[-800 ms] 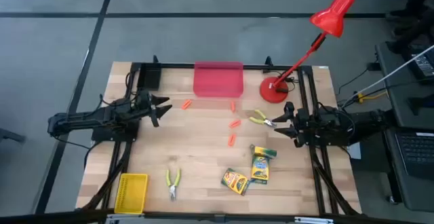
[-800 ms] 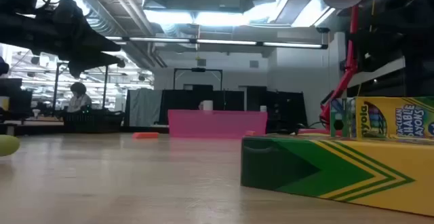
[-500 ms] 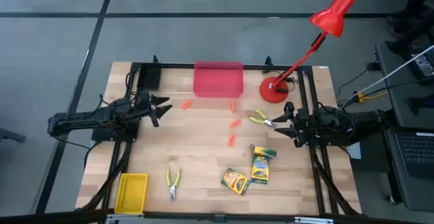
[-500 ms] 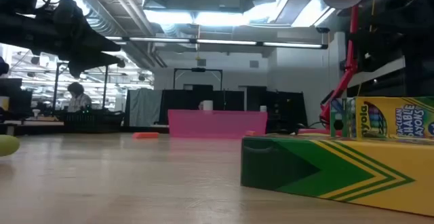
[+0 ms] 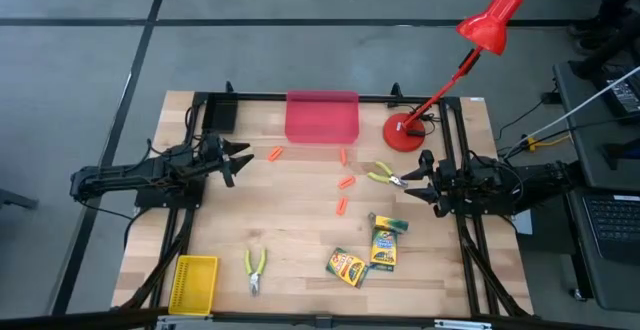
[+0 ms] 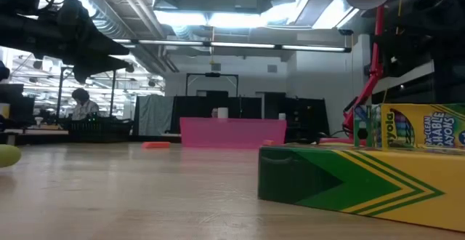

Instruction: Pick & Place School Supplies

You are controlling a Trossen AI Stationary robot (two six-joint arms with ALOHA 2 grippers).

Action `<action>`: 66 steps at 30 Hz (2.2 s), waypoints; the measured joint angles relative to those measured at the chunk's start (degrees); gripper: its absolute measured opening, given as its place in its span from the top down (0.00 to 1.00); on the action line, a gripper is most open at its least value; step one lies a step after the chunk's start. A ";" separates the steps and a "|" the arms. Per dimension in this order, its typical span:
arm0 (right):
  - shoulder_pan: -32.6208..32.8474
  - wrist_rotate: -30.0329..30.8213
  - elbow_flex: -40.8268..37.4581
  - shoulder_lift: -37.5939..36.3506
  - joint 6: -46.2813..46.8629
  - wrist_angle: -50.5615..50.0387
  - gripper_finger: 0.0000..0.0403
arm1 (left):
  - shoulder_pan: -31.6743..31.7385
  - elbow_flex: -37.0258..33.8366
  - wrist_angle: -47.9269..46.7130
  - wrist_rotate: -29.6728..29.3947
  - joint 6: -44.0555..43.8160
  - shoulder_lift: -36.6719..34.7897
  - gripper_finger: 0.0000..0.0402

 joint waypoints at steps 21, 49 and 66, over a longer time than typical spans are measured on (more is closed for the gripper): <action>-0.06 7.42 0.02 0.00 -3.89 1.19 0.51 | -0.01 0.00 0.00 0.00 0.00 0.00 0.47; -0.22 34.97 0.02 1.91 57.04 11.02 0.51 | -0.01 -0.02 3.67 -1.01 -2.35 0.00 0.47; 2.32 18.23 22.36 22.58 28.43 30.22 0.51 | -0.04 2.10 57.04 9.17 -17.07 3.02 0.47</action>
